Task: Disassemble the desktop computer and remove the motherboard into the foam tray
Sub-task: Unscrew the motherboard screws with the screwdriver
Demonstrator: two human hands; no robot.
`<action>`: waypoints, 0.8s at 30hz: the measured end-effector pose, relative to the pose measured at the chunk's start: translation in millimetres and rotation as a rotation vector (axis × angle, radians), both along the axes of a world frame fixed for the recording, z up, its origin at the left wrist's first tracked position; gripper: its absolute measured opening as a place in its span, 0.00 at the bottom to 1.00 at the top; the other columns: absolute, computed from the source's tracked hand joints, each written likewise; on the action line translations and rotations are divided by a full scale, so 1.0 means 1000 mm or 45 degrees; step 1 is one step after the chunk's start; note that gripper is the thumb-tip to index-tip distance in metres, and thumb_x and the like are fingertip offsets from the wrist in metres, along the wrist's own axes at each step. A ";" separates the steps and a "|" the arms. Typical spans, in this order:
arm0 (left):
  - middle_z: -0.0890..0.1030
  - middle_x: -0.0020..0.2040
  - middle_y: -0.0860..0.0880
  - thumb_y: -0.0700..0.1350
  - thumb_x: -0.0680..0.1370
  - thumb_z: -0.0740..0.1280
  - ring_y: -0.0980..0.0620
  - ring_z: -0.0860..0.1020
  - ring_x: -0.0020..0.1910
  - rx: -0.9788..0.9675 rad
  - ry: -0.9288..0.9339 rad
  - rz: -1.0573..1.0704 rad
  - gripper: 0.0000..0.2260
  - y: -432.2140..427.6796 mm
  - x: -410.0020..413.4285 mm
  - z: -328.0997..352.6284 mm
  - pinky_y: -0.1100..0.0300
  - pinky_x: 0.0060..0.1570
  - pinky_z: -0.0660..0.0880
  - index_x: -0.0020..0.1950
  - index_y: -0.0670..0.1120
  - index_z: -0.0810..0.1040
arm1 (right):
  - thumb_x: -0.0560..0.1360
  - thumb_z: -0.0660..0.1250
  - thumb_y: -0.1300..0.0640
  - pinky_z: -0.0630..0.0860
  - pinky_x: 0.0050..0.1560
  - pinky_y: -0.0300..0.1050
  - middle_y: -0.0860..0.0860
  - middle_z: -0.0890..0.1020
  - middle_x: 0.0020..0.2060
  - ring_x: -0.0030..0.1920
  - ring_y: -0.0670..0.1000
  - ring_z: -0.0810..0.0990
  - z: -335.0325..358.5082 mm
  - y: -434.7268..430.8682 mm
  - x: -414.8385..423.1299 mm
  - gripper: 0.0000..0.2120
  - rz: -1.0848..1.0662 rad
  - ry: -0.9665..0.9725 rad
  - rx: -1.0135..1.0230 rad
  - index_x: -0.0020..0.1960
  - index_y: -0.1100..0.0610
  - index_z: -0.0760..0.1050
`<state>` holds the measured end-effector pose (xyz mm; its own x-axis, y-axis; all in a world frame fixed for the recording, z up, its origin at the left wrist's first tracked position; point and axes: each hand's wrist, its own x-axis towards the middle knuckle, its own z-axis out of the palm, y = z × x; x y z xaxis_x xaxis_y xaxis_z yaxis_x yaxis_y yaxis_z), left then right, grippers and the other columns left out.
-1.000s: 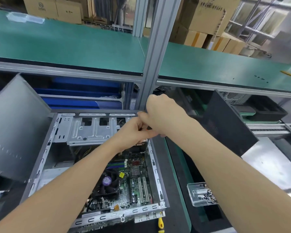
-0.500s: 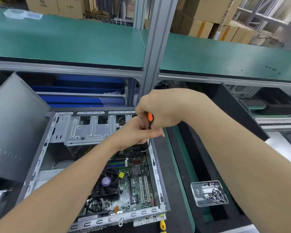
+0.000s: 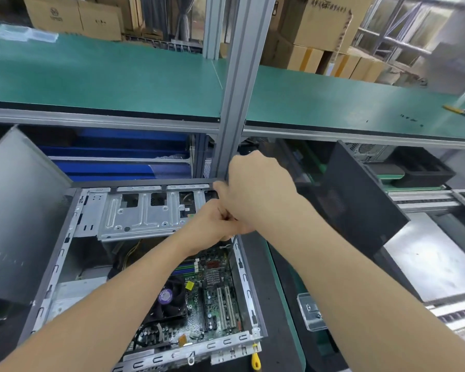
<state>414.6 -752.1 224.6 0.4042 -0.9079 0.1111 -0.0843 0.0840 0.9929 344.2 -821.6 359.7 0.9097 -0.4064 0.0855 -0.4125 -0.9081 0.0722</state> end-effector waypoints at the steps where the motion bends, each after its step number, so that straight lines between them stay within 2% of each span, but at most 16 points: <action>1: 0.64 0.25 0.58 0.49 0.68 0.70 0.57 0.59 0.26 0.029 -0.039 0.020 0.10 0.001 -0.001 0.000 0.66 0.28 0.58 0.28 0.59 0.74 | 0.82 0.66 0.47 0.74 0.39 0.49 0.54 0.78 0.45 0.52 0.61 0.83 -0.003 0.004 0.001 0.10 -0.037 0.036 -0.014 0.55 0.55 0.77; 2: 0.64 0.25 0.59 0.49 0.67 0.69 0.59 0.60 0.26 0.043 -0.052 0.028 0.10 0.001 -0.001 -0.001 0.69 0.27 0.59 0.27 0.59 0.71 | 0.82 0.66 0.50 0.75 0.41 0.50 0.55 0.80 0.50 0.54 0.61 0.82 -0.004 0.007 0.001 0.12 -0.053 0.075 -0.025 0.60 0.56 0.78; 3: 0.63 0.25 0.58 0.50 0.67 0.69 0.58 0.59 0.26 0.033 -0.059 0.042 0.11 0.002 -0.001 -0.001 0.69 0.28 0.59 0.27 0.56 0.69 | 0.82 0.66 0.52 0.74 0.41 0.50 0.57 0.79 0.50 0.53 0.62 0.82 -0.004 0.007 0.002 0.12 -0.030 0.104 -0.042 0.62 0.58 0.77; 5: 0.61 0.27 0.52 0.50 0.67 0.71 0.55 0.58 0.28 -0.014 -0.077 0.080 0.14 0.003 0.002 -0.002 0.67 0.28 0.59 0.30 0.48 0.67 | 0.82 0.65 0.56 0.72 0.40 0.49 0.55 0.73 0.40 0.47 0.61 0.81 -0.003 0.006 0.004 0.10 0.095 0.151 -0.099 0.60 0.59 0.76; 7: 0.65 0.28 0.47 0.50 0.70 0.73 0.53 0.61 0.30 -0.053 -0.063 0.063 0.12 0.004 0.004 -0.001 0.64 0.30 0.62 0.34 0.47 0.73 | 0.83 0.64 0.56 0.72 0.38 0.48 0.53 0.67 0.35 0.40 0.58 0.76 0.000 0.004 0.005 0.04 0.205 0.217 -0.141 0.54 0.57 0.74; 8: 0.67 0.29 0.41 0.50 0.72 0.74 0.50 0.63 0.30 -0.056 -0.043 0.039 0.11 0.004 0.005 0.001 0.62 0.33 0.62 0.36 0.46 0.77 | 0.83 0.63 0.56 0.72 0.38 0.47 0.53 0.70 0.36 0.40 0.57 0.76 0.002 0.002 0.005 0.04 0.247 0.252 -0.155 0.52 0.57 0.72; 10: 0.67 0.31 0.34 0.51 0.75 0.75 0.44 0.62 0.32 -0.023 -0.030 0.015 0.15 0.005 0.008 0.001 0.56 0.38 0.61 0.41 0.40 0.79 | 0.83 0.62 0.56 0.73 0.39 0.47 0.55 0.78 0.44 0.44 0.56 0.79 0.007 -0.005 0.006 0.06 0.341 0.338 -0.160 0.53 0.58 0.74; 13: 0.60 0.32 0.37 0.49 0.77 0.74 0.46 0.59 0.30 -0.016 -0.022 -0.013 0.11 0.006 0.010 0.001 0.57 0.32 0.58 0.38 0.48 0.78 | 0.81 0.64 0.55 0.75 0.41 0.48 0.54 0.81 0.49 0.47 0.55 0.79 0.016 -0.016 0.004 0.07 0.491 0.443 -0.079 0.56 0.56 0.77; 15: 0.61 0.31 0.42 0.48 0.76 0.74 0.50 0.60 0.29 -0.024 0.007 -0.021 0.10 0.005 0.014 -0.002 0.59 0.29 0.57 0.37 0.51 0.78 | 0.78 0.68 0.54 0.79 0.46 0.50 0.52 0.80 0.48 0.49 0.54 0.79 0.021 -0.022 0.005 0.06 0.584 0.506 -0.009 0.54 0.54 0.77; 17: 0.65 0.31 0.44 0.49 0.75 0.75 0.53 0.62 0.28 -0.022 0.024 0.001 0.05 0.004 0.014 -0.002 0.61 0.28 0.58 0.43 0.50 0.82 | 0.76 0.71 0.52 0.80 0.50 0.52 0.49 0.78 0.48 0.51 0.52 0.78 0.022 -0.029 0.009 0.08 0.664 0.535 0.038 0.53 0.51 0.77; 19: 0.65 0.32 0.39 0.50 0.73 0.76 0.51 0.61 0.28 -0.024 0.061 0.044 0.11 0.001 0.016 -0.003 0.57 0.29 0.57 0.46 0.45 0.81 | 0.74 0.74 0.51 0.78 0.49 0.49 0.47 0.77 0.47 0.50 0.50 0.77 0.021 -0.038 0.012 0.10 0.726 0.484 0.089 0.52 0.50 0.77; 21: 0.64 0.32 0.38 0.48 0.74 0.77 0.47 0.58 0.28 -0.076 0.092 0.052 0.09 -0.002 0.014 -0.003 0.52 0.30 0.54 0.45 0.47 0.78 | 0.70 0.78 0.50 0.77 0.46 0.47 0.45 0.79 0.46 0.48 0.48 0.77 0.016 -0.048 0.012 0.15 0.747 0.345 0.171 0.52 0.49 0.76; 23: 0.66 0.31 0.44 0.45 0.75 0.76 0.49 0.59 0.28 -0.139 0.107 0.096 0.09 -0.003 0.012 -0.006 0.55 0.29 0.56 0.47 0.53 0.77 | 0.65 0.81 0.50 0.76 0.42 0.46 0.42 0.80 0.45 0.45 0.47 0.79 0.006 -0.056 0.007 0.20 0.699 0.118 0.350 0.51 0.48 0.75; 24: 0.68 0.32 0.48 0.44 0.75 0.76 0.50 0.61 0.28 -0.159 0.102 0.138 0.10 -0.002 0.012 -0.008 0.58 0.29 0.59 0.49 0.52 0.77 | 0.64 0.81 0.49 0.75 0.41 0.45 0.43 0.80 0.43 0.44 0.47 0.79 0.000 -0.057 0.005 0.20 0.650 -0.008 0.459 0.50 0.48 0.75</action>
